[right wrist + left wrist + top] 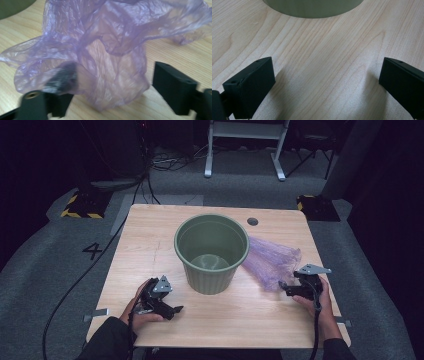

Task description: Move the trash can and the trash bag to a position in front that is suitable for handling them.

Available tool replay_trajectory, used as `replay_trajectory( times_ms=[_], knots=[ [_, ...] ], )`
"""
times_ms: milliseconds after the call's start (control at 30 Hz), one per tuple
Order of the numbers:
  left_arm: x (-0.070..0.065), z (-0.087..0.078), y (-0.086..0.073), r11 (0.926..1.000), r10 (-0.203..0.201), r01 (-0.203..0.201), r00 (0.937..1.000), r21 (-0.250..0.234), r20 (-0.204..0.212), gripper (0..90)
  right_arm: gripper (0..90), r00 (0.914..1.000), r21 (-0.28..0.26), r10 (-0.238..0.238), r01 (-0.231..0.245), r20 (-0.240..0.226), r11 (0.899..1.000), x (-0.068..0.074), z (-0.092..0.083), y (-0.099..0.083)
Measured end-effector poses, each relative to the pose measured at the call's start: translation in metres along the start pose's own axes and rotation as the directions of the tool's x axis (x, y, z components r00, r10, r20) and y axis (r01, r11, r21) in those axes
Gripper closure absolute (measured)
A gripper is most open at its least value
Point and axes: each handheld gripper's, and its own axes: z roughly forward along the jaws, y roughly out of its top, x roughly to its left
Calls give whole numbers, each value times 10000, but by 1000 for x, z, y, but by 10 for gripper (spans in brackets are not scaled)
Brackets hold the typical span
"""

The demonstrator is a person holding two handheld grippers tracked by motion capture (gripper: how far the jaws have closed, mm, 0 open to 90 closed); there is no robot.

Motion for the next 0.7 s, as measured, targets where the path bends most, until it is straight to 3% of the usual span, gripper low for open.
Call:
replay_trajectory(
  times_ms=[133, 167, 267, 367, 467, 633, 700],
  knots=[
    [0, 0, 0, 10000, 1, -1, 10000, -1, -6, 0, 160, 9992, -111, -14, 10, -392, 9999, -1, -10, -2],
    [0, 0, 0, 10000, 0, 0, 10000, -2, -6, 0, 157, 9985, -87, -337, 334, -433, 9994, 0, -18, -3],
    [0, 0, 0, 10000, 0, 0, 10000, -1, -5, 0, 168, 9962, 86, -511, 518, -702, 9986, 2, -25, -7],
    [0, 0, 0, 10000, -7, 7, 10000, 8, -12, 0, 169, 9969, 594, -742, 757, -271, 9954, 4, -27, -12],
    [0, 0, 0, 10000, -7, 7, 10000, 10, -11, 0, 159, 9981, 673, -611, 612, -36, 9959, 3, -31, -16],
    [0, 0, 0, 10000, -1, 1, 10000, 4, -4, 0, 157, 9991, 338, -415, 417, -54, 9986, 2, -43, -18],
    [0, 0, 0, 10000, -1, 1, 10000, 3, -5, 0, 155, 9971, -473, -424, 395, -635, 9981, 4, -55, -18]
  ],
)
